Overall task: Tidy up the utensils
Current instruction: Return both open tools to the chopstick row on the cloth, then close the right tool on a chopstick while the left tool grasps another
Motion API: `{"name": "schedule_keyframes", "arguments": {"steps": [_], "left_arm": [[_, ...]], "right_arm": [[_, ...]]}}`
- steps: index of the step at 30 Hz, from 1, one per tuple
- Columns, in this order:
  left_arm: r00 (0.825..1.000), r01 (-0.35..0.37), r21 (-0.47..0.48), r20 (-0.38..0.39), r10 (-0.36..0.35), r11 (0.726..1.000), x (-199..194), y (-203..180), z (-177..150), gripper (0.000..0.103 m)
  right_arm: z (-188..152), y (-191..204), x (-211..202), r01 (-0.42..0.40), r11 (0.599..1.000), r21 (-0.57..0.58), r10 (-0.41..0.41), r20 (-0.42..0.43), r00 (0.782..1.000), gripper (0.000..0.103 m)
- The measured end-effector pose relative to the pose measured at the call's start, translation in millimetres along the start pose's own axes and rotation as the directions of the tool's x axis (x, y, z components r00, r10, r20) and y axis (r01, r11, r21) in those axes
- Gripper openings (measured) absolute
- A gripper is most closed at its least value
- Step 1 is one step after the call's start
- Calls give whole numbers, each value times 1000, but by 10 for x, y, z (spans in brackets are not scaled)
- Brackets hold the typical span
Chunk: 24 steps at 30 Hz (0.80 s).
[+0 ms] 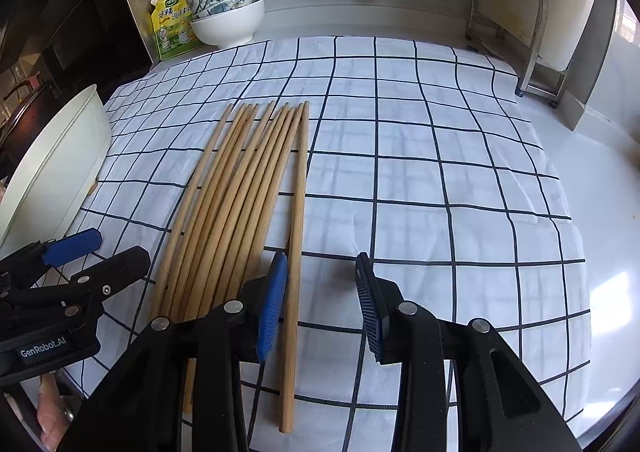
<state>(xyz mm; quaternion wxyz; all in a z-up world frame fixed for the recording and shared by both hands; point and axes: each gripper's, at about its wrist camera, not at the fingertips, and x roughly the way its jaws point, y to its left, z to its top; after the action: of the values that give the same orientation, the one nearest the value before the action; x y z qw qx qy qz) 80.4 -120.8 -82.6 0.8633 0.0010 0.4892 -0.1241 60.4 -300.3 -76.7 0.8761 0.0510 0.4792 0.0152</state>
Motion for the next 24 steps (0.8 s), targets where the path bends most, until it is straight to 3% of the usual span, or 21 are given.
{"name": "schedule_keyframes", "arguments": {"steps": [22,24], "left_arm": [[993,-118,63,17,117,991,222,-159,98,79],[993,-120,66,20,119,991,216,-155,95,73]], "right_arm": [[11,-121,-45,22,999,25,-22,19,1000,36],[15,-103,-40,22,1000,18,-22,20,1000,36]]}}
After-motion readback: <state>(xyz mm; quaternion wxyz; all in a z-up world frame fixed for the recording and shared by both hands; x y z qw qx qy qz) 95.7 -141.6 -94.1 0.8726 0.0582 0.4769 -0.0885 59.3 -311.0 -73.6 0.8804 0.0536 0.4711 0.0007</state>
